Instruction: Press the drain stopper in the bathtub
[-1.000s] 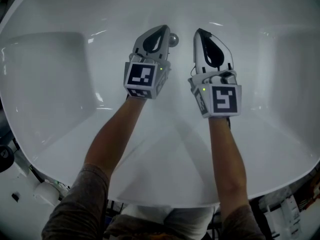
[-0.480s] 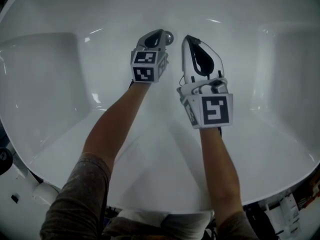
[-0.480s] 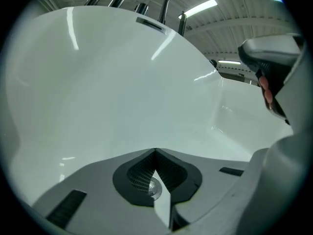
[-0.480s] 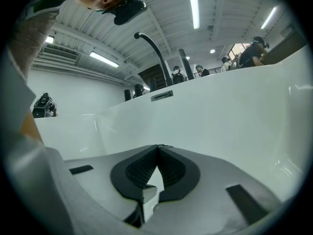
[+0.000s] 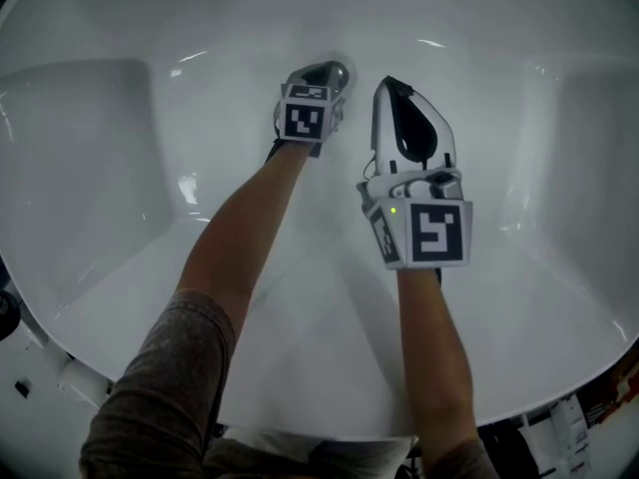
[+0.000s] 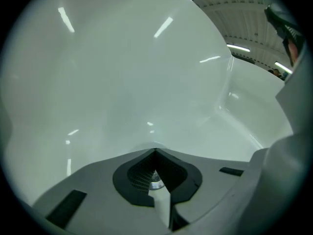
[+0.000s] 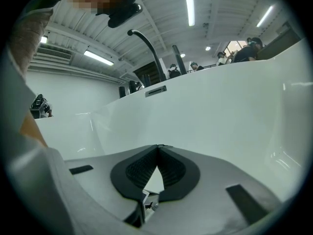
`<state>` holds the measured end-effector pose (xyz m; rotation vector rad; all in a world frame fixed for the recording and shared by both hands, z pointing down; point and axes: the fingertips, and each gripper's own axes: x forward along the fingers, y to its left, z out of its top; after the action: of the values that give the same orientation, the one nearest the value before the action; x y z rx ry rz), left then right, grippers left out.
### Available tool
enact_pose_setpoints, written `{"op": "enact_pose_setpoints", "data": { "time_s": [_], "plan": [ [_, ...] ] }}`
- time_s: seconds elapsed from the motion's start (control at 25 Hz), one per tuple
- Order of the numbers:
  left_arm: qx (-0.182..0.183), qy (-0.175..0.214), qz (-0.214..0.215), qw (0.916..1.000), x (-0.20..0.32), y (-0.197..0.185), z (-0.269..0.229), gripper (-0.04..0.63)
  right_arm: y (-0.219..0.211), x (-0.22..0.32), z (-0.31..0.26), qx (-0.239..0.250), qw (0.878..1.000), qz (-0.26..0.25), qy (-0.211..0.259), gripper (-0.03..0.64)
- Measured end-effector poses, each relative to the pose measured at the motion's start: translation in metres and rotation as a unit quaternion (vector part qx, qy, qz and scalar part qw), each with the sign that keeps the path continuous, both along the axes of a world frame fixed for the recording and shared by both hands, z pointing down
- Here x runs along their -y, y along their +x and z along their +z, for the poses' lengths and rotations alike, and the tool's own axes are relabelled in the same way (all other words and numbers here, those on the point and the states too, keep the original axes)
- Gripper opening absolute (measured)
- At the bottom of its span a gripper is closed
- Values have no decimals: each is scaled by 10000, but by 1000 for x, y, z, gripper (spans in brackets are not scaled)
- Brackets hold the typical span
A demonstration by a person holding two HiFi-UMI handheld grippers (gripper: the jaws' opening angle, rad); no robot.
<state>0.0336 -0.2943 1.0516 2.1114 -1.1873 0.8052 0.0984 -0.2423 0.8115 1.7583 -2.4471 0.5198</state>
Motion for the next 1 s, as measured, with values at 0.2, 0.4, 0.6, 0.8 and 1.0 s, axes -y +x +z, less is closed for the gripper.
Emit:
{"op": "enact_pose_setpoints", "data": {
  "time_s": [0.2, 0.4, 0.6, 0.8, 1.0],
  "plan": [
    [238, -490, 5, 9985, -6, -5, 26, 2, 0, 0, 7, 15, 9999, 7, -102, 2],
    [355, -684, 50, 9970, -6, -2, 38, 2, 3, -3, 11, 38, 9998, 36, -195, 2],
    [448, -1018, -8, 9938, -8, -1, 43, 3, 4, -3, 16, 62, 9998, -14, -193, 2],
    [589, -1056, 71, 9926, -8, -3, 50, 3, -2, -6, 22, 76, 9996, 24, -264, 2],
    [656, -1192, -22, 9907, -9, -15, 49, 3, -5, -4, 20, 76, 9997, 54, -236, 2]
  ]
}}
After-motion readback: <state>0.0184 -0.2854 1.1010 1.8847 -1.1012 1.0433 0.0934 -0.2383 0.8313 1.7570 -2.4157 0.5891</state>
